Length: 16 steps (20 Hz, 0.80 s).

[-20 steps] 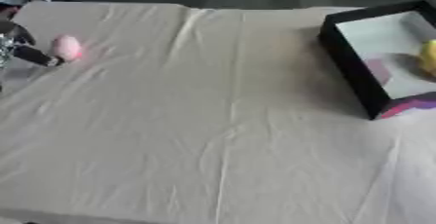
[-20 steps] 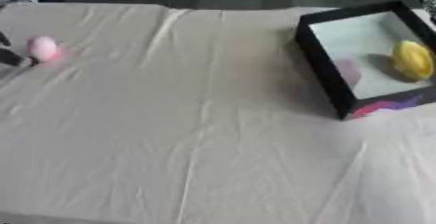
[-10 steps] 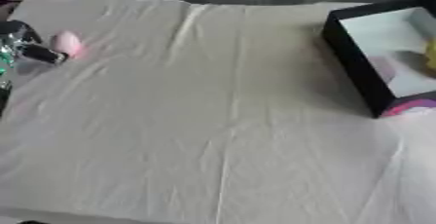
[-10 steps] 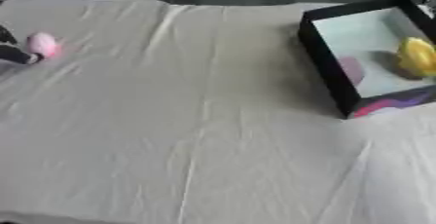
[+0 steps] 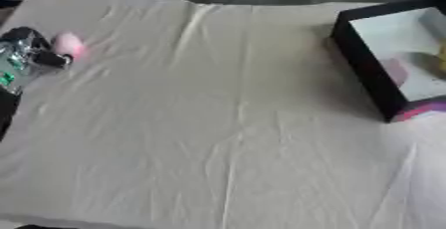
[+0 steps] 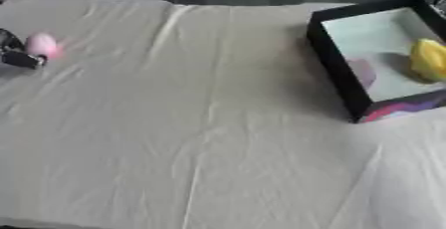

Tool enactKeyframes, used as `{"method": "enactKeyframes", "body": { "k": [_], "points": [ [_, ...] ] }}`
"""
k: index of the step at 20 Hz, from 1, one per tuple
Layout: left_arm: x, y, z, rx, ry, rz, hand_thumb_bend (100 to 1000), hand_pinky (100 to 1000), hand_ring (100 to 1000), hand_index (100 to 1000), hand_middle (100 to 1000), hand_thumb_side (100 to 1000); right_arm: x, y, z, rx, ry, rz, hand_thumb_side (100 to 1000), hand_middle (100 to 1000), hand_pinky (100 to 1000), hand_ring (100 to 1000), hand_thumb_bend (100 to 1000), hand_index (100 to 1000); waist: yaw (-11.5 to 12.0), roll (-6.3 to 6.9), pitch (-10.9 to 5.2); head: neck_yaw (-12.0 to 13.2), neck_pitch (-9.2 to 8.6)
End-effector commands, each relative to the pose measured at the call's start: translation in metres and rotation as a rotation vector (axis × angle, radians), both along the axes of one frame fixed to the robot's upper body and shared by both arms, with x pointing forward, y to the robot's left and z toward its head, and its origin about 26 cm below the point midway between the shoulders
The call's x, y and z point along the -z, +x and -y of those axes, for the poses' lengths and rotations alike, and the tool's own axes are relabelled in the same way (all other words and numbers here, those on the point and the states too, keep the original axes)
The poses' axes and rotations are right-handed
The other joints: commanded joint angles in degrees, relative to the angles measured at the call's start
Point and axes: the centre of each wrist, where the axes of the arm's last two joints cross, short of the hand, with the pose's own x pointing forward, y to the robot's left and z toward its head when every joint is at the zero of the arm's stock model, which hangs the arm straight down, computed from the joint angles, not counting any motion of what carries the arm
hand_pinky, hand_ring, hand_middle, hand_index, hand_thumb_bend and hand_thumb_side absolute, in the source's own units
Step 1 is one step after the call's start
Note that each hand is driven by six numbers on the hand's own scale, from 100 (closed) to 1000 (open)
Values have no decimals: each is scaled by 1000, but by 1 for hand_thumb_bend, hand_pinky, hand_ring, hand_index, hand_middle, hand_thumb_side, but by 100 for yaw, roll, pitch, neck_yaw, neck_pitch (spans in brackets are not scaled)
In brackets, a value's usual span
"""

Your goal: Pick up the objects with one hand, pass them to the other hand, and then place them into the box on the other side of the table.

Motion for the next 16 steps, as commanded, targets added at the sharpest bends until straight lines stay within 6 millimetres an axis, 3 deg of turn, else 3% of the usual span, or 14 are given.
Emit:
{"method": "enactKeyframes", "body": {
  "k": [1,4,5,16],
  "points": [
    [-18,2,-5,-6,7,62,307,792,798,623,732,227,-11,-2,2,-1,-18,31,817,907,1000,952,100,1000,-4,-73,-8,17,-61],
    [-19,2,-4,-10,15,95,292,776,777,574,709,163,-11,-2,2,-1,-19,29,817,906,1000,951,100,1000,0,-73,-9,17,-62],
    [-20,2,-4,-14,21,107,284,765,761,546,691,100,-11,-2,2,-2,-19,29,817,904,1000,950,100,1000,0,-73,-9,20,-63],
    [-23,3,-2,-22,59,207,249,738,708,480,617,100,-8,-2,4,-5,-25,15,822,896,1000,944,100,993,12,-74,-30,-10,-20]
  ]
}}
